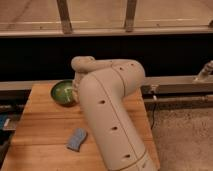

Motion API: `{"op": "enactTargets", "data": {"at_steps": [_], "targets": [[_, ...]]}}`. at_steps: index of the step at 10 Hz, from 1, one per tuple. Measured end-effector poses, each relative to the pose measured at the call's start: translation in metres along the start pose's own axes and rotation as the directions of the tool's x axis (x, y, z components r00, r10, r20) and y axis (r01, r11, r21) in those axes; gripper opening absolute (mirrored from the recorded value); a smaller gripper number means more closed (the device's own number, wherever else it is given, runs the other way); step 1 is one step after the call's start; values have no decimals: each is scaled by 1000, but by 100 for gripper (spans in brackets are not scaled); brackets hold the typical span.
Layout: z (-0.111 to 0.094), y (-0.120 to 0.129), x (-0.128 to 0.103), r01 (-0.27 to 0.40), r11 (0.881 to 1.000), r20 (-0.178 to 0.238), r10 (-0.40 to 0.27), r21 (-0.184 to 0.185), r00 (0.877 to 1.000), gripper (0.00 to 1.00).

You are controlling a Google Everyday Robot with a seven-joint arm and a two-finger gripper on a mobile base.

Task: Push the ceramic bowl across the table

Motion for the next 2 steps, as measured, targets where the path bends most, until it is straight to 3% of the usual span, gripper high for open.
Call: {"op": "enactTargets", "data": {"at_steps": [2], "targets": [[-37, -1, 12, -16, 999, 50, 14, 36, 999, 0]]}}
